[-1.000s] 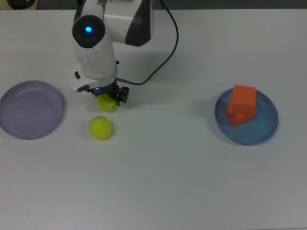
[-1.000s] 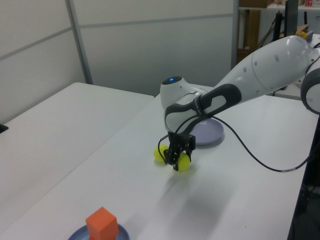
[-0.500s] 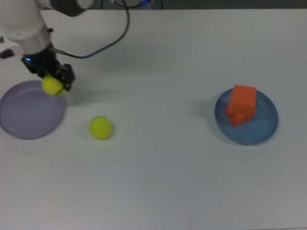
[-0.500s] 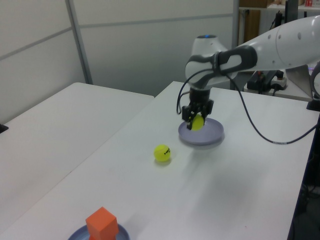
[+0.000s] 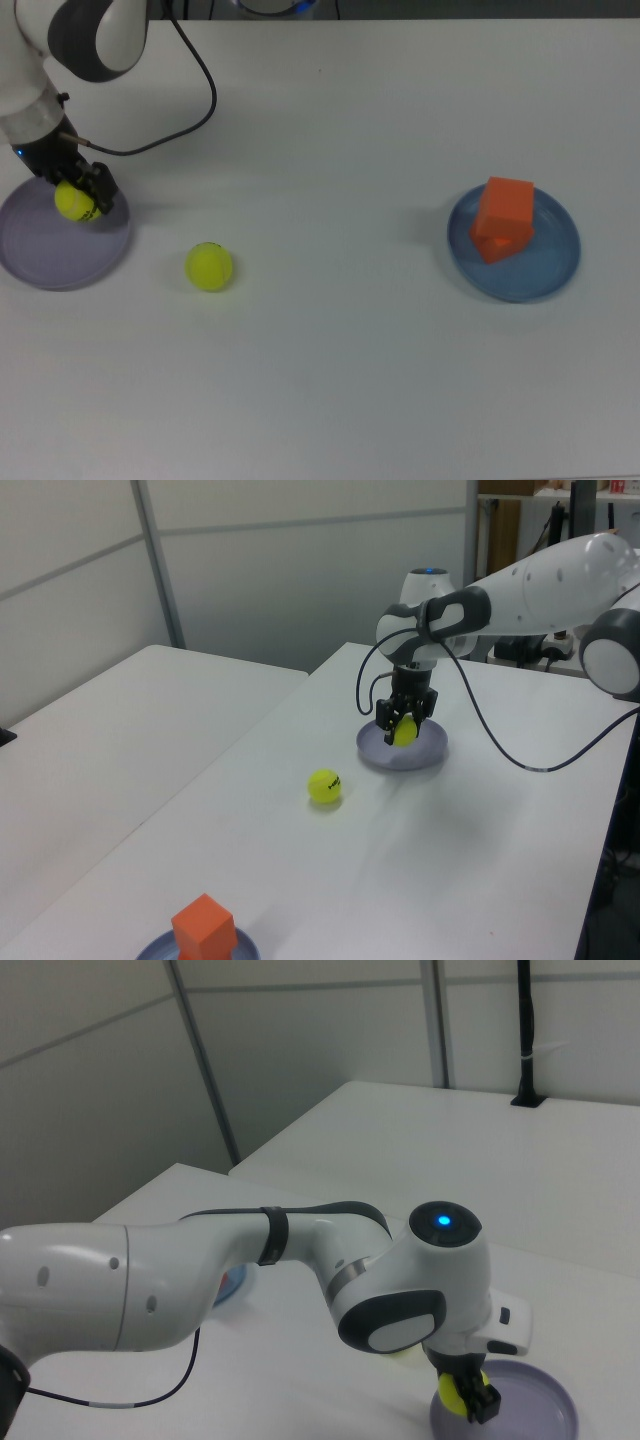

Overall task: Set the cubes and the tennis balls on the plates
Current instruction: 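Carry the tennis ball onto the lavender plate and release it, then move to the remaining tennis ball and close the gripper on it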

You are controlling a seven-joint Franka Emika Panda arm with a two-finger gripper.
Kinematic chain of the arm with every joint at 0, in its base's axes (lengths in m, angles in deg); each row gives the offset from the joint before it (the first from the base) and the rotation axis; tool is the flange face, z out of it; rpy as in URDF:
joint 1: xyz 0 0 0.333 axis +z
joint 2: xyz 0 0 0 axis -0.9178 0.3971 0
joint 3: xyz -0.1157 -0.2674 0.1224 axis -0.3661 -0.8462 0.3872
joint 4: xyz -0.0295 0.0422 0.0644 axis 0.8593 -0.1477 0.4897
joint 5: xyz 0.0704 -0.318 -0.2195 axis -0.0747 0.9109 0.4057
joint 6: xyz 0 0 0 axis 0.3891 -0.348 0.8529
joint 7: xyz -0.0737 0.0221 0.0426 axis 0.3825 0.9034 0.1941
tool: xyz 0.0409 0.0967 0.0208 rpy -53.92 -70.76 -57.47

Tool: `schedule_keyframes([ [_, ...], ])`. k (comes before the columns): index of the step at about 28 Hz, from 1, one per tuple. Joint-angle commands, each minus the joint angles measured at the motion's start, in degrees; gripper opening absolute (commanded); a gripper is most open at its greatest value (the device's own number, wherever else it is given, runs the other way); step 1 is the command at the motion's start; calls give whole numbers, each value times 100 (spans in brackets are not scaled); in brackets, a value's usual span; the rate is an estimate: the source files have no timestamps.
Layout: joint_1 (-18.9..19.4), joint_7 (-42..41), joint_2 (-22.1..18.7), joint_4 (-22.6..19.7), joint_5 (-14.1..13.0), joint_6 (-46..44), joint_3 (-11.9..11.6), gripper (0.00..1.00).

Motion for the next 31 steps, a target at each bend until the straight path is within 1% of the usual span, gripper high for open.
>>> schedule_keyframes([
  [1,50,-32,191,125,-211,82,-58,80],
  [2,50,-14,199,125,-211,82,-58,100],
  [7,59,56,112,142,-220,47,-58,100],
  [11,94,126,50,292,-229,21,-41,100],
  [12,111,213,41,309,-229,21,11,100],
  [16,164,416,41,503,-229,21,82,100],
  [21,226,697,50,617,-229,38,503,100],
  [22,234,802,50,626,-229,73,643,100],
  [24,252,891,59,626,-194,99,767,100],
  [28,322,1005,103,635,-176,196,970,100],
  [31,331,1040,138,626,-158,354,987,100],
])
